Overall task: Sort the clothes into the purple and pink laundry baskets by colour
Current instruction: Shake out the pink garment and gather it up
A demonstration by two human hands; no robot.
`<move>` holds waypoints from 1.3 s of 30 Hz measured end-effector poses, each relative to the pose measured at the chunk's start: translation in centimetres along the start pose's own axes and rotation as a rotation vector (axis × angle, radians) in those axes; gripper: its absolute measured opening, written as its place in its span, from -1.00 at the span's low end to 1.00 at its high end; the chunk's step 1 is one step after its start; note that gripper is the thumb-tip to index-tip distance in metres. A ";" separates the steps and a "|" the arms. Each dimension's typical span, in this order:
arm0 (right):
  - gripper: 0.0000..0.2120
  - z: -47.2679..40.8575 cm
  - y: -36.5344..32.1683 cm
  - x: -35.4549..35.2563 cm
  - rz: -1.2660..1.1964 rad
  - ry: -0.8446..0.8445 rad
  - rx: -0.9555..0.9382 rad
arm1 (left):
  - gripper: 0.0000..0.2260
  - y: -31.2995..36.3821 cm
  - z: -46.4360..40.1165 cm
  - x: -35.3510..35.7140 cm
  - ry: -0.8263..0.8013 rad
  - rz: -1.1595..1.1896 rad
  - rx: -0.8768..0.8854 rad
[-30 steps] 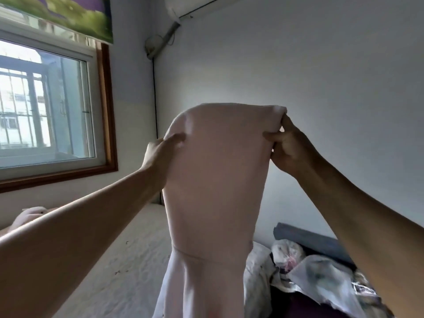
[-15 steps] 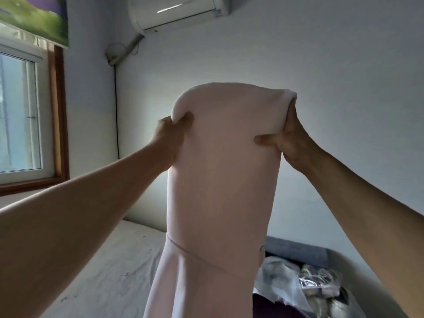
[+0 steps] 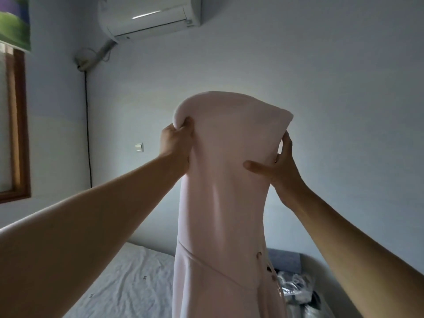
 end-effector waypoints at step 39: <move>-0.24 5.3 13.6 7.1 0.077 -0.416 0.398 | -0.89 -17.2 3.4 -4.7 -0.259 0.083 -0.525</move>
Point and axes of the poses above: each hand's wrist, its own z-axis away from the middle knuckle, its own x-axis out of the palm, y = z × x, the point moved 9 cm from there along -z, towards the middle knuckle, and after that the axes turned 2 degrees about -y, right-handed, at the moved point
